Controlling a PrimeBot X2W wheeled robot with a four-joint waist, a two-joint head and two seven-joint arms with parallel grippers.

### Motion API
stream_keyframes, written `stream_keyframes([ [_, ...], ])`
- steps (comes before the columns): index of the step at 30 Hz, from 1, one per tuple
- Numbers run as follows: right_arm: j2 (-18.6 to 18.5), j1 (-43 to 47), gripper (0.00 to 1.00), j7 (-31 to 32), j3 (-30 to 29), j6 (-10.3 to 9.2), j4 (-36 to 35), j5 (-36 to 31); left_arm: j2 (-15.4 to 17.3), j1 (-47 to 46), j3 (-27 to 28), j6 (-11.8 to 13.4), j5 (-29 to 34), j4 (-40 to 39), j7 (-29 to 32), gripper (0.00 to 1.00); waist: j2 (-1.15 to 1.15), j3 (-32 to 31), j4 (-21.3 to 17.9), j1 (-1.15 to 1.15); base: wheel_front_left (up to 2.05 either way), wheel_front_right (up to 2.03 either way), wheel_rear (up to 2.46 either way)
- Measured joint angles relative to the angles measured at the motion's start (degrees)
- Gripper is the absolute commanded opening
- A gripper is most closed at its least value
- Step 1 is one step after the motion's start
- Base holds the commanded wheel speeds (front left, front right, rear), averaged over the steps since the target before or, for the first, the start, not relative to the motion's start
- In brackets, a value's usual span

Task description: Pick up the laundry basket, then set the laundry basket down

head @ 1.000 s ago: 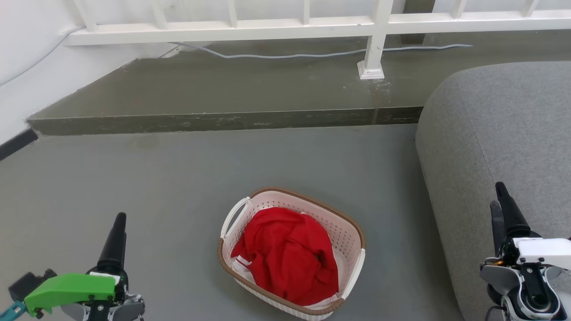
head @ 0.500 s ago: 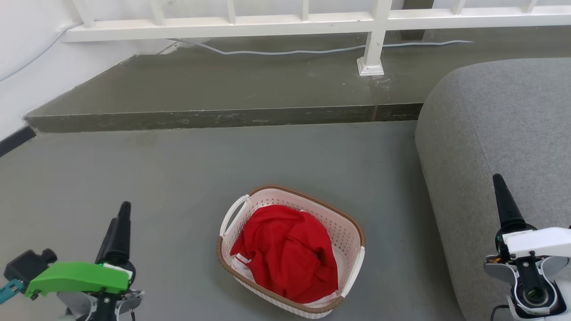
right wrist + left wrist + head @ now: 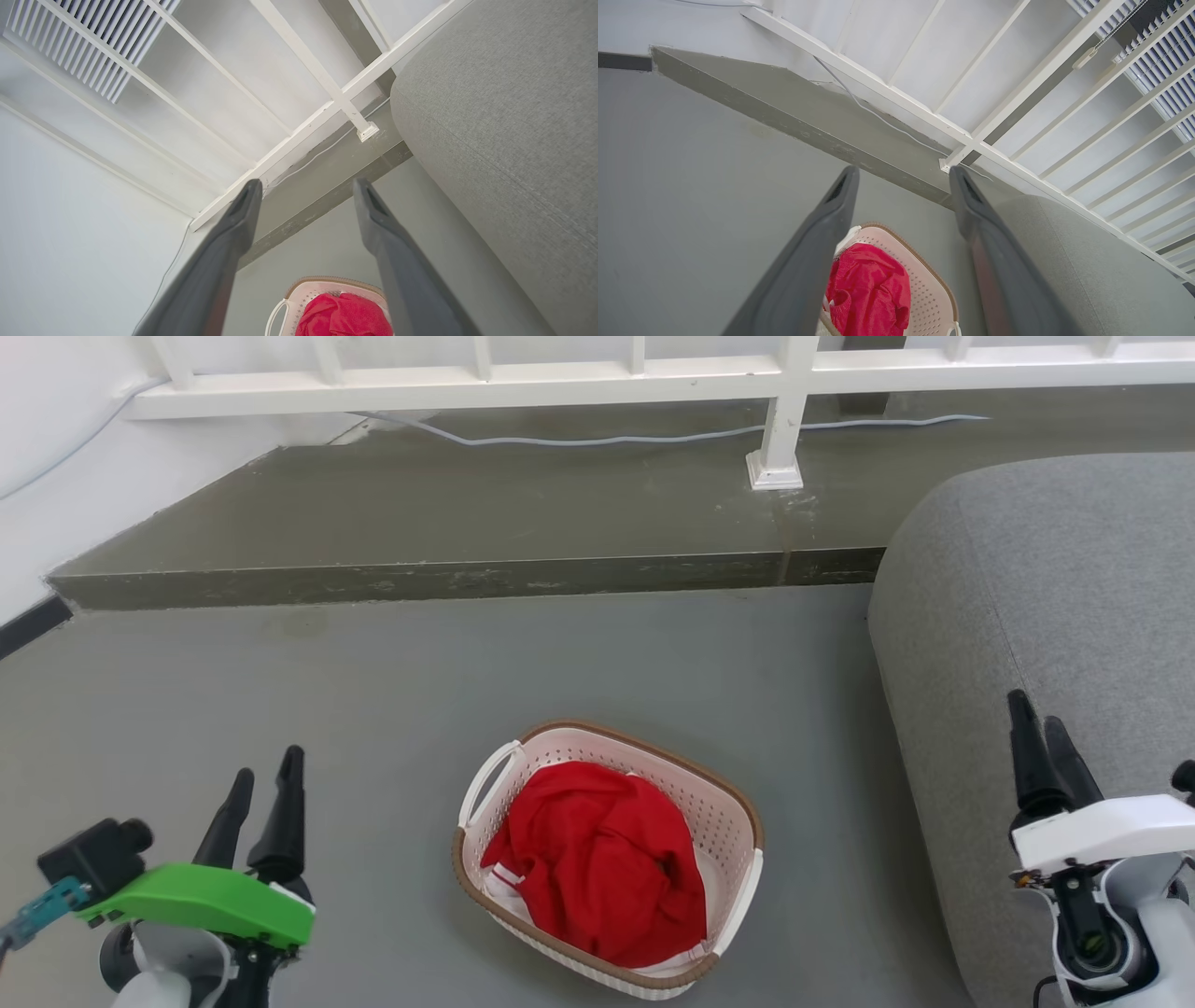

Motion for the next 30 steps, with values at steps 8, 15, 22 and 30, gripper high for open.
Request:
stream_keyframes([
  [8, -0.6, 0.0, 1.0, -1.5, 2.5, -1.54, -0.4, -8.4, 0.3, -0.1, -2.5, 1.6, 8.0, -1.0, -1.6, 1.0, 0.0, 0.1, 0.0, 0.0, 0.0, 0.0, 0.0],
  [15, -0.6, 0.0, 1.0, -2.8, 4.1, -2.61, -0.3, -14.5, 0.5, -0.2, -4.2, 3.1, 13.5, -1.5, -3.0, 1.0, 0.0, 0.1, 0.1, 0.0, 0.0, 0.0, 0.0],
  [22, -0.9, 0.1, 1.0, -4.3, 5.0, -3.94, -0.2, -20.2, 0.7, -0.2, -5.9, 4.2, 19.4, -2.2, -4.1, 1.0, 0.0, 0.1, 0.2, 0.0, 0.0, 0.0, 0.0],
  [30, -1.0, 0.1, 1.0, -5.7, 6.3, -5.04, 0.4, -26.1, 0.9, -0.2, -7.6, 5.5, 24.1, -1.9, -5.8, 1.0, 0.0, 0.1, 0.2, 0.0, 0.0, 0.0, 0.0],
])
